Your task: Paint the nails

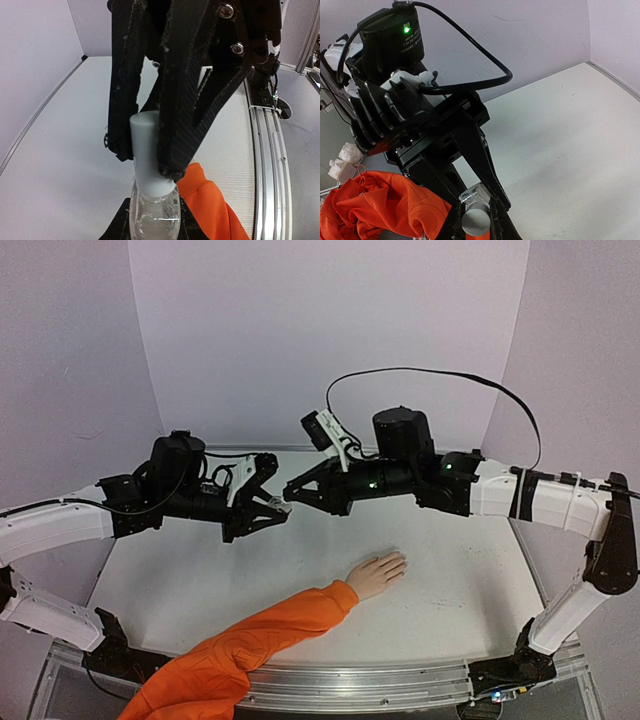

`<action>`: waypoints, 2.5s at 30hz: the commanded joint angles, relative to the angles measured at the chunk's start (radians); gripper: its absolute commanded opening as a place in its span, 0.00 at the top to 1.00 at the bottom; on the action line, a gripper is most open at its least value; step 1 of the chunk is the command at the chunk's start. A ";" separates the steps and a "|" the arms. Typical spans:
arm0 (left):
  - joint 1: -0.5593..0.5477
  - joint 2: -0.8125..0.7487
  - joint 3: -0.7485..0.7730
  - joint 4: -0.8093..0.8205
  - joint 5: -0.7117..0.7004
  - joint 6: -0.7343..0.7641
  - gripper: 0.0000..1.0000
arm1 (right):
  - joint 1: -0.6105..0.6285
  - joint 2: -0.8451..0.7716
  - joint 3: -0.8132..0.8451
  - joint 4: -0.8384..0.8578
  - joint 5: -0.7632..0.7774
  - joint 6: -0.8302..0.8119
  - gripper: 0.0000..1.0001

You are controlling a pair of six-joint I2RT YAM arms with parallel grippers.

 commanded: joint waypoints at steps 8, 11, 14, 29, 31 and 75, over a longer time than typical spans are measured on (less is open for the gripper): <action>-0.033 -0.008 0.040 0.256 -0.362 -0.093 1.00 | 0.006 0.126 0.126 0.017 0.055 0.140 1.00; -0.036 0.053 0.105 0.363 -0.481 -0.081 1.00 | 0.018 0.175 0.182 -0.033 0.174 0.260 1.00; -0.040 0.130 0.120 0.543 -0.519 -0.033 1.00 | 0.046 0.251 0.273 -0.132 0.312 0.390 1.00; -0.053 0.129 -0.021 0.618 -0.659 -0.114 1.00 | 0.106 0.311 0.415 -0.208 0.619 0.539 0.71; -0.053 0.102 -0.049 0.558 -0.665 -0.194 1.00 | 0.087 0.277 0.390 -0.203 0.598 0.490 0.51; 0.142 0.151 0.120 0.296 0.783 -0.573 1.00 | -0.112 0.147 0.142 0.394 -0.647 0.183 0.64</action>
